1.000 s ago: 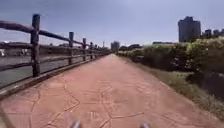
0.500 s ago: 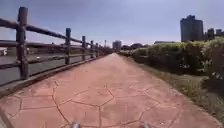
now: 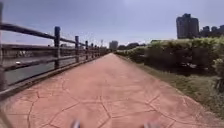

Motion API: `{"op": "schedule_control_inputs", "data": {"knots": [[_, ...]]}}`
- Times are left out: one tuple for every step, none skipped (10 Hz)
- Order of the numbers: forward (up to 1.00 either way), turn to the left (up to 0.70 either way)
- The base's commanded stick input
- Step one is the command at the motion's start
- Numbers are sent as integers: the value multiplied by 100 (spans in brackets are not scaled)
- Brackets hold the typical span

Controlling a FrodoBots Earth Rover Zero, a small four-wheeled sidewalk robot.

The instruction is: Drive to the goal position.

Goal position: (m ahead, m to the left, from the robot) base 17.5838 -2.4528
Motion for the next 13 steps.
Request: {"op": "schedule_control_inputs", "data": {"knots": [[85, 0], [85, 0], [85, 0], [85, 0], [85, 0], [85, 0], [85, -3], [85, -15], [85, -30], [85, -32], [85, 0], [85, 0], [85, 0]]}}
